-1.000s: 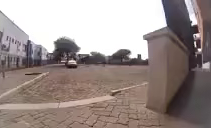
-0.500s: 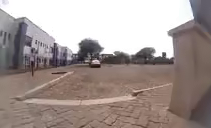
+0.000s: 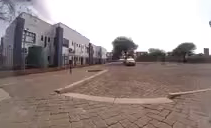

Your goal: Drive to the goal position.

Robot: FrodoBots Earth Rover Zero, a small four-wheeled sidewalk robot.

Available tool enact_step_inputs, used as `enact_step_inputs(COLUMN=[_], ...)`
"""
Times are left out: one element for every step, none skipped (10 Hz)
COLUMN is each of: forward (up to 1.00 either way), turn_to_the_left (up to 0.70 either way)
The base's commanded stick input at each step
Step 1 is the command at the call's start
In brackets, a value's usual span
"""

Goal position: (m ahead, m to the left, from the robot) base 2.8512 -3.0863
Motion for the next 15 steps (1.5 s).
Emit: enact_step_inputs(forward=[0.00, 0.00, 0.00, 0.00, 0.00, 0.00, 0.00, 0.00, 0.00, 0.00, 0.00, 0.00, 0.00, 0.00, 0.00], turn_to_the_left=[0.00, 0.00, -0.45, -0.45, -0.45, -0.45, 0.00, 0.00, 0.00, 0.00, 0.00, 0.00, 0.00, 0.00, 0.00])
